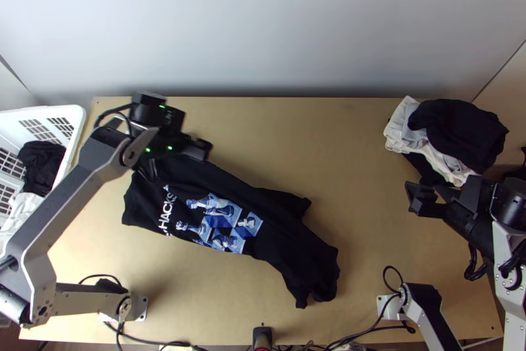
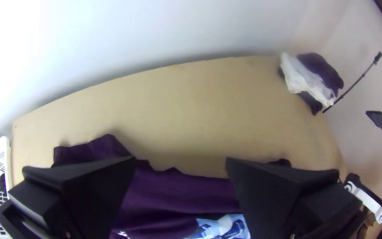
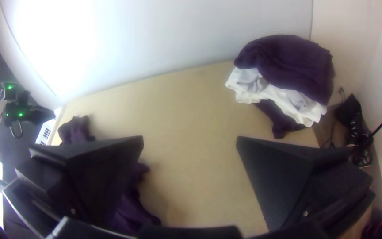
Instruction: Fold the t-shirt
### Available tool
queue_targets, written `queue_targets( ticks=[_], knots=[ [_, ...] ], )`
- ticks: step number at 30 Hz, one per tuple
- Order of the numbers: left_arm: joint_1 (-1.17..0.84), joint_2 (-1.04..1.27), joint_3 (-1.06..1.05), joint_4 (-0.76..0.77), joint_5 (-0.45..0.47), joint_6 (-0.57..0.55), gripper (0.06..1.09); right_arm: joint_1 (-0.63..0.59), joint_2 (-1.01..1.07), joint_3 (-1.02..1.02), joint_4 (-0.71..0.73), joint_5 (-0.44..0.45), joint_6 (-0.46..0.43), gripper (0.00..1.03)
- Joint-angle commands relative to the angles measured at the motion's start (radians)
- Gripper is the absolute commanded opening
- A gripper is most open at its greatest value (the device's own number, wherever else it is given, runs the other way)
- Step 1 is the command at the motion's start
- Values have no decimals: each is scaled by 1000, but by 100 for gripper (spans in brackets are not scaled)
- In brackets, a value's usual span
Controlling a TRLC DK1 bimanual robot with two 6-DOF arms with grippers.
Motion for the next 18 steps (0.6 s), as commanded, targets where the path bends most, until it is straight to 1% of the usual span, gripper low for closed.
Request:
queue_targets(
  ticks=[1,10,18],
  knots=[
    [219,73,-75,76,0,26,104,6,2,1,-1,-4,-1,98],
    [426,243,-43,148,-12,60,104,17,2,0,-4,-6,-1,98],
    [472,334,-41,168,-52,59,103,23,0,1,-11,-9,-1,98]
  ],
)
